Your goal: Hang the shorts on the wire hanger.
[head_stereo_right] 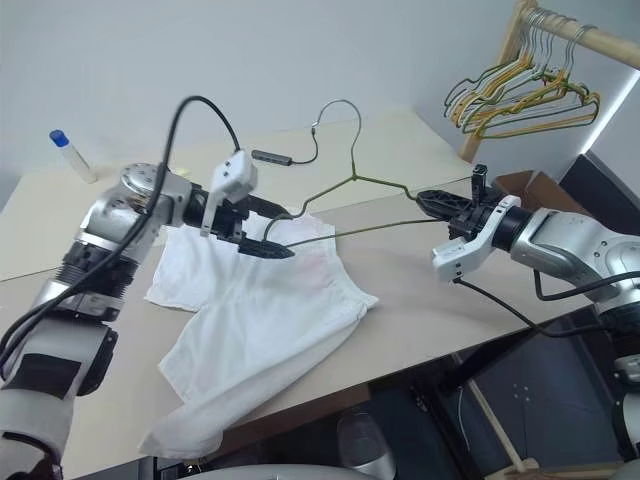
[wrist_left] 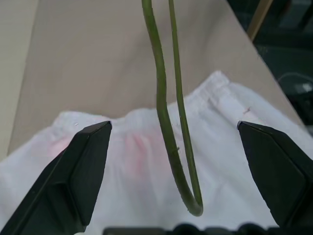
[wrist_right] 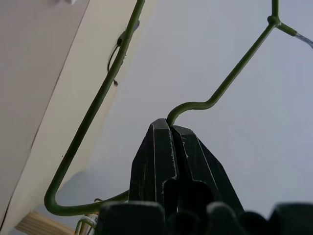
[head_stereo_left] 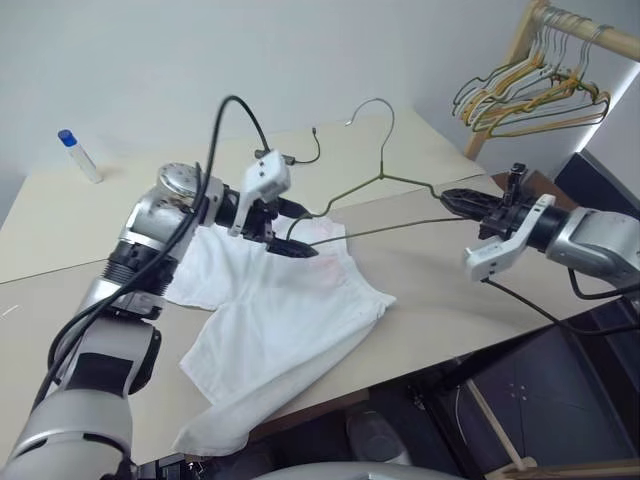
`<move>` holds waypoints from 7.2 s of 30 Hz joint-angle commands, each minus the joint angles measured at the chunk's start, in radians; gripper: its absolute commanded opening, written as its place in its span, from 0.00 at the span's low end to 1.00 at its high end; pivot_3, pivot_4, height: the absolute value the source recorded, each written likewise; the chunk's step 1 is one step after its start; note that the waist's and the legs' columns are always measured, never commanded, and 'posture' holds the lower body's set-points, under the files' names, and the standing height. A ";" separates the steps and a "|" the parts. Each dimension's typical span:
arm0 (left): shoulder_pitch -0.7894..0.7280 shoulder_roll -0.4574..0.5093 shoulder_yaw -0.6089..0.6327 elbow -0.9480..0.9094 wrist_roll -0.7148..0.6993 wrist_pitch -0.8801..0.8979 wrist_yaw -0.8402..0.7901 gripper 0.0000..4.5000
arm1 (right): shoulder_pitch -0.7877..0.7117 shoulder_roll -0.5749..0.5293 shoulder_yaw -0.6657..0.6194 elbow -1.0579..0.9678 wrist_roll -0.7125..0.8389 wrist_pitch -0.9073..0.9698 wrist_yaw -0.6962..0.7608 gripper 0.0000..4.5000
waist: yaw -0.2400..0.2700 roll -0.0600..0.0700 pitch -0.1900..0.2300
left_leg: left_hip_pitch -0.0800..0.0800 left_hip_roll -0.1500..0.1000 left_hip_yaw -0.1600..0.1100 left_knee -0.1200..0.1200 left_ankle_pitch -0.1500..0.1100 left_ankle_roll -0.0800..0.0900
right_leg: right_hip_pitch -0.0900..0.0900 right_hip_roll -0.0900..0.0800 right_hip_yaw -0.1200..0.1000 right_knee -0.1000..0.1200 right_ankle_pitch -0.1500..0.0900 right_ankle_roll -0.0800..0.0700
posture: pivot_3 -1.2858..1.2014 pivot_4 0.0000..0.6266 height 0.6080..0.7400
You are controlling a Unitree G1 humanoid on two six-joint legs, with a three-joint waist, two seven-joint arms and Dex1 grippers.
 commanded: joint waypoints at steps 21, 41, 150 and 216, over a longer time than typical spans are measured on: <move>0.034 0.019 0.124 -0.072 0.039 0.010 0.058 0.00 | 0.000 0.025 -0.056 -0.056 0.310 -0.043 0.182 0.39 | -0.011 0.000 0.000 | 0.000 0.000 0.000 0.000 0.000 0.000 | 0.000 -0.002 0.000 0.001 0.000 0.000 | 0.41 0.00 1.00; 0.196 0.098 0.175 -0.292 0.036 -0.181 0.028 0.00 | -0.224 0.102 0.119 -0.194 1.018 1.208 1.093 0.86 | 0.092 -0.001 0.001 | -0.010 0.000 -0.001 0.003 0.000 0.001 | -0.011 -0.005 -0.001 0.003 0.002 0.002 | 0.44 0.00 1.00; 0.056 0.111 0.274 -0.126 -0.064 -0.442 0.001 0.99 | -0.183 0.126 0.003 -0.598 1.068 1.842 0.994 0.00 | 0.190 0.004 -0.003 | -0.035 -0.003 0.000 0.018 -0.002 0.003 | -0.035 -0.002 -0.001 0.013 0.004 0.000 | 0.44 0.00 1.00; 0.119 0.111 0.274 -0.013 0.064 -0.416 -0.051 0.00 | 0.156 0.716 -0.308 -0.426 1.366 1.872 0.574 0.17 | 0.118 0.005 -0.004 | -0.032 -0.002 -0.004 0.018 -0.002 0.004 | -0.035 -0.001 0.000 0.020 0.004 0.001 | 0.45 0.00 1.00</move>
